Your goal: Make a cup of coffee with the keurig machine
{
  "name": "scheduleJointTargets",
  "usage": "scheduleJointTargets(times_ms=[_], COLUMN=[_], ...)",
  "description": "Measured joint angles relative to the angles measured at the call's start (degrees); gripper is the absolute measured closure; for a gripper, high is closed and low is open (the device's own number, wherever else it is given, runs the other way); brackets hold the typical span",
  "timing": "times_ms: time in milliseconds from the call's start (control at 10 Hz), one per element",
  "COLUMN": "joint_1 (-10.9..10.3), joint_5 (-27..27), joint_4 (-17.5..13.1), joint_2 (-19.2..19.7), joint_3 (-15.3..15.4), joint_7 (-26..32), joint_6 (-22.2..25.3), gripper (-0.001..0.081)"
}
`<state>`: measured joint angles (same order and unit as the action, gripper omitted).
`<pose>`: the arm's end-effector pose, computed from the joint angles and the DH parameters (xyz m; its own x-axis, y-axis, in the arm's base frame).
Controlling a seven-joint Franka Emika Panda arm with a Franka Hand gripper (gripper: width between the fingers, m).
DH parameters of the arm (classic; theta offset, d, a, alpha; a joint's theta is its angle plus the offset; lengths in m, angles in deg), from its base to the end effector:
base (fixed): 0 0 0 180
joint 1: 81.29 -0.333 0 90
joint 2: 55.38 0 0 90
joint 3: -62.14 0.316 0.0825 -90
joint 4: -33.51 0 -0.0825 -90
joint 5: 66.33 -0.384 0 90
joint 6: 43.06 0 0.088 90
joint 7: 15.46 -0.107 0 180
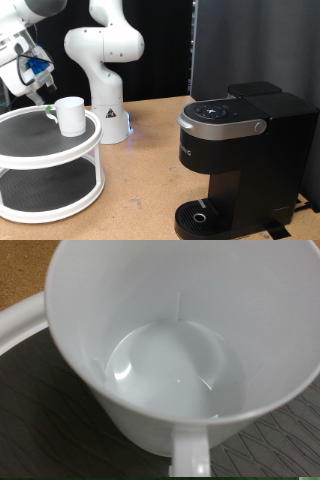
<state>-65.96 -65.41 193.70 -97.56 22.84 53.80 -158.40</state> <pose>0.2068 -0.2395 0.3616 0.8726 0.3575 0.3330 0.4551 -0.8426 -0.2879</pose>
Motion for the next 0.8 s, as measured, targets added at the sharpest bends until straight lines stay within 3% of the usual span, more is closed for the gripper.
scheduleJointTargets(times_ms=[500, 800], joint_1=[-2.3, -2.4], joint_5=[-1.2, -2.2], joint_4=[0.4, 1.2], joint_2=[2.5, 3.3], joint_3=[-0.5, -0.3], joint_7=[0.3, -2.0], joint_6=[-1.4, -4.5], gripper=[0.0001, 0.0001])
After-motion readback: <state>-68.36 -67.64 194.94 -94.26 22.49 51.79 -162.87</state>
